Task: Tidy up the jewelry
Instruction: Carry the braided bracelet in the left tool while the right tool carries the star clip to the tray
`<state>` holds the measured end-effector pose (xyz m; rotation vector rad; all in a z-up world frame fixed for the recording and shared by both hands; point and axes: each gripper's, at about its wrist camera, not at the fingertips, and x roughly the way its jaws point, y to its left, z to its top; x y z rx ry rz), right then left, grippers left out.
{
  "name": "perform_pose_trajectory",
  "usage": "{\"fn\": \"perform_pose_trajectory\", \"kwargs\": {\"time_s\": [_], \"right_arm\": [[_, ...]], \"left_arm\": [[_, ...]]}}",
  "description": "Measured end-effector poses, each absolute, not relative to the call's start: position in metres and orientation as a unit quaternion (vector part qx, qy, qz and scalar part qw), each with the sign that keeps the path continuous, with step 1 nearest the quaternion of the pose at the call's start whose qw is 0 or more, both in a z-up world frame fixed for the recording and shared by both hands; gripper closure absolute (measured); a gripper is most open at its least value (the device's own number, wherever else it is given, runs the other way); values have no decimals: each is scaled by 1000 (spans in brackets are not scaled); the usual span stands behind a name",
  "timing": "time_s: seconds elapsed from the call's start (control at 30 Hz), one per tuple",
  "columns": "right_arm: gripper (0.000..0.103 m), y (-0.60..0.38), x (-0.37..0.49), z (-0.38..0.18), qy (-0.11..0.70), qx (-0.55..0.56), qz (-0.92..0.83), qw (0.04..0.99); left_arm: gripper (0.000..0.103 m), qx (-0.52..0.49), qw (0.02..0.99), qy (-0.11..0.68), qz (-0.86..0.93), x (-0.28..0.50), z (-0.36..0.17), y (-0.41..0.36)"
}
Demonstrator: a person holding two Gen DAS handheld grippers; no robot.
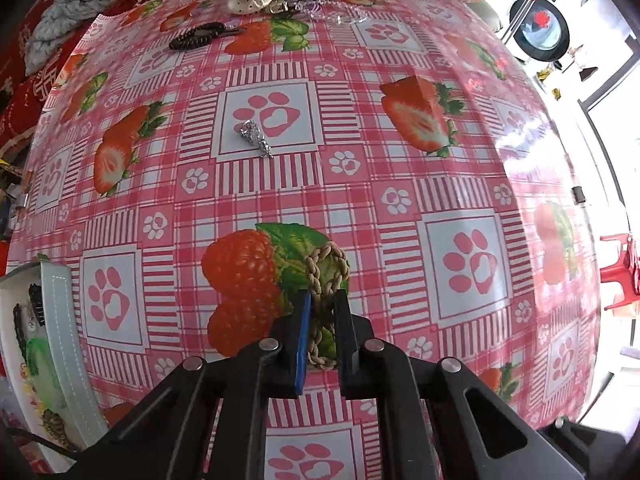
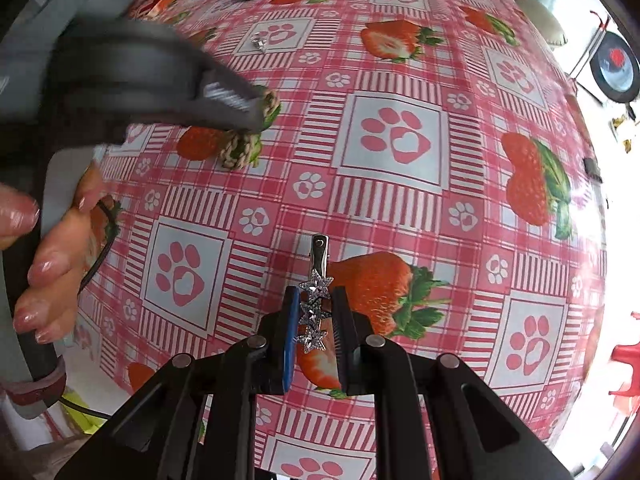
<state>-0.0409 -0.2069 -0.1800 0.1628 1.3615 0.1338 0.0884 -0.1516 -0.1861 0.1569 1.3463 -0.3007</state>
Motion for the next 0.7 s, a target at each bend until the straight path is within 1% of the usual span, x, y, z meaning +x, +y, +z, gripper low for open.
{"fn": "perform_pose_trajectory", "kwargs": {"time_s": [0.3,0.5,0.6,0.7], "right_arm": [[86,-252,-26,-172,633,152,77,756],[86,-257,-15,-158,633,175,87,749],[86,-235,-23,-158,632,175,94,749],[86,-223,-13,-154,632,172,105,748]], "left_arm": [[86,46,785,604,-134,69,-157,-115],[86,22,794,595,-121,56,-138,-85],[86,10,799,592,-108,48,-132,-66],[86,1,804,588,-90,42,-126,-46]]}}
